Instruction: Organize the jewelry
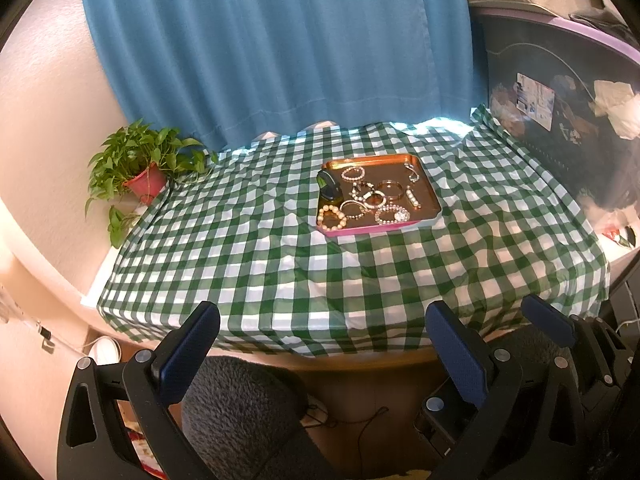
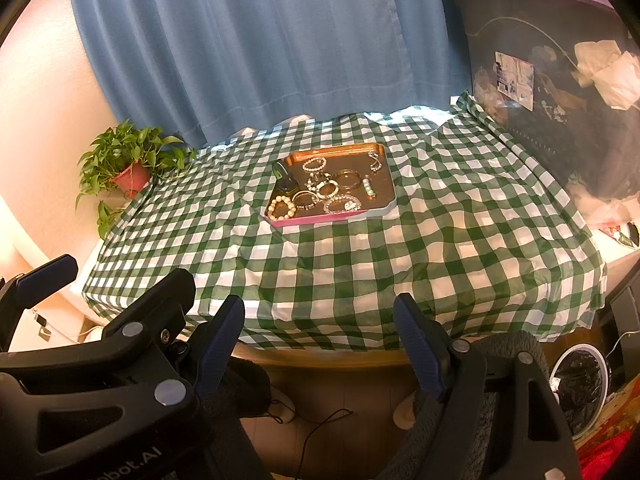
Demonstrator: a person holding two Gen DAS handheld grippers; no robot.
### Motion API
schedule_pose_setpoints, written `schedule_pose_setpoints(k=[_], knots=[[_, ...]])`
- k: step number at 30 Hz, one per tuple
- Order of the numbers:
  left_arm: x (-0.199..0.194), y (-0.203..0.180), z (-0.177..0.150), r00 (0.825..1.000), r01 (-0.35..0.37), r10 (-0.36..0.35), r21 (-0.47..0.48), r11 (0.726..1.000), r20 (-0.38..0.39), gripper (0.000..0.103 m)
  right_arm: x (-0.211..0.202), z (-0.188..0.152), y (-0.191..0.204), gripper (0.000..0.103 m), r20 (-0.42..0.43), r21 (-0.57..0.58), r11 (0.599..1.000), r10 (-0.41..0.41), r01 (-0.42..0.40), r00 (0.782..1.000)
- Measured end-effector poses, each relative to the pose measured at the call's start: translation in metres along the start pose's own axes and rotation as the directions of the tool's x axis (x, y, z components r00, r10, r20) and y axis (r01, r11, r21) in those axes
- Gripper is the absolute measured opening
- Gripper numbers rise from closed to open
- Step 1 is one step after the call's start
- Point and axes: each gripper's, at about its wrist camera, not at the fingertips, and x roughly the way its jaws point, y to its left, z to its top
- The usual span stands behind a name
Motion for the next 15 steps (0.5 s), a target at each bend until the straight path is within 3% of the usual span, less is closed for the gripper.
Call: schedule_pose_setpoints(k=[15], knots=[[0.0008,-0.0003,0.0019,1.000,0.002,-0.002,0.002,1.000,-0.001,0.102,0.0002,0.0009,-0.0010,0.075,-0.002,0.000,1.000,-0.001,0.001,1.000]])
